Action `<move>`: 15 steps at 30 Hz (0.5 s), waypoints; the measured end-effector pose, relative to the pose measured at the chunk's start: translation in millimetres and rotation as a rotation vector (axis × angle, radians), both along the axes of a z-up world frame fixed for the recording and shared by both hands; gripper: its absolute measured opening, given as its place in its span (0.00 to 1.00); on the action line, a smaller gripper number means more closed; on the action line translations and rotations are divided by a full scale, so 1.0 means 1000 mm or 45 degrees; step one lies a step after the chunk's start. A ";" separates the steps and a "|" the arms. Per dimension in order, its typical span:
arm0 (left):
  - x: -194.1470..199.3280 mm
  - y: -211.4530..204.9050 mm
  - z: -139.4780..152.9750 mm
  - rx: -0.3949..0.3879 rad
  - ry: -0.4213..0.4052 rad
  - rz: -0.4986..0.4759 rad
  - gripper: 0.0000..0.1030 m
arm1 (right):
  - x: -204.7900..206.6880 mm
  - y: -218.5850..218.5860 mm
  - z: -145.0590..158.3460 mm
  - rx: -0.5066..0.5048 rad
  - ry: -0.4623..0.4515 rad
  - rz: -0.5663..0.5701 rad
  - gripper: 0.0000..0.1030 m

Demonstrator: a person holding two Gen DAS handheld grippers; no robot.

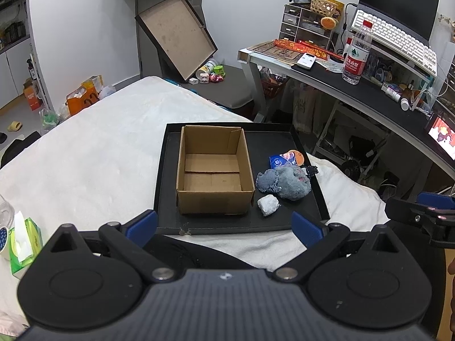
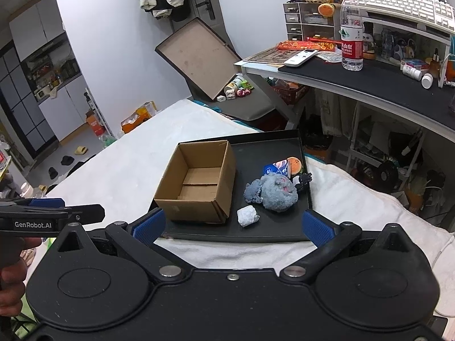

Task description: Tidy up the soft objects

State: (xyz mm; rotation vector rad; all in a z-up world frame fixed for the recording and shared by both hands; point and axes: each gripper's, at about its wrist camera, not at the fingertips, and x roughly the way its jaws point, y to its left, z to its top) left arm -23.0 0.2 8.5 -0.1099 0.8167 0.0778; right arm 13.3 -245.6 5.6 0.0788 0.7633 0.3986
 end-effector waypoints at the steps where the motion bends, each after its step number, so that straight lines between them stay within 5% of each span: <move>1: 0.000 0.001 -0.001 0.004 0.000 0.002 0.97 | 0.000 0.001 0.000 -0.003 0.002 -0.001 1.00; 15: 0.017 0.010 -0.005 -0.006 0.032 0.008 0.97 | 0.010 0.005 -0.003 -0.009 0.019 -0.007 1.00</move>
